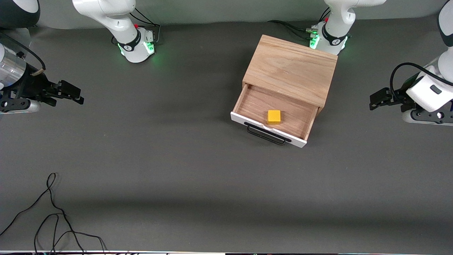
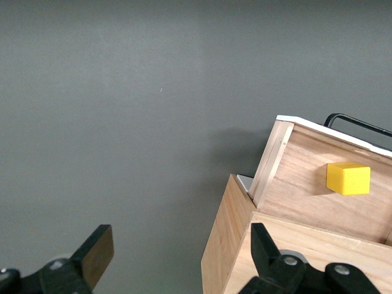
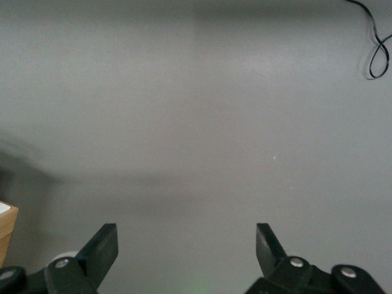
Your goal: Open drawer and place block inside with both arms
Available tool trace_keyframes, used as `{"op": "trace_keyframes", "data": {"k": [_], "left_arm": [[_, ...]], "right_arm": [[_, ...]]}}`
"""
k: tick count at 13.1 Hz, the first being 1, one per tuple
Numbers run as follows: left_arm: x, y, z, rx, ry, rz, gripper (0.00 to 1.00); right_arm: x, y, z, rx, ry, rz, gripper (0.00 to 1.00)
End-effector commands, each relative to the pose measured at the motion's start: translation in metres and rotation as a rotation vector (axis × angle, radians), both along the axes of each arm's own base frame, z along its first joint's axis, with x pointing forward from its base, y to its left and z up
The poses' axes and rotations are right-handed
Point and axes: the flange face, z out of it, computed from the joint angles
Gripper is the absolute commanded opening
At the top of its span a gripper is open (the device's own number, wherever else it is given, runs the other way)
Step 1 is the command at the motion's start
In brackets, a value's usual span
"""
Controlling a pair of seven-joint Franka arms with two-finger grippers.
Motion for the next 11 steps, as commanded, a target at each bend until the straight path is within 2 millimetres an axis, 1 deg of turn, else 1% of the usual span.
{"op": "trace_keyframes", "data": {"k": [1, 11], "left_arm": [[-0.0015, 0.0049, 0.0038, 0.009, -0.014, -0.023, 1.0], [-0.0016, 0.0062, 0.0029, 0.031, -0.012, -0.03, 1.0]], "right_arm": [[-0.0005, 0.0032, 0.0006, -0.017, -0.01, -0.017, 1.0], [0.0015, 0.0035, -0.0035, -0.014, -0.002, -0.017, 1.0]]}}
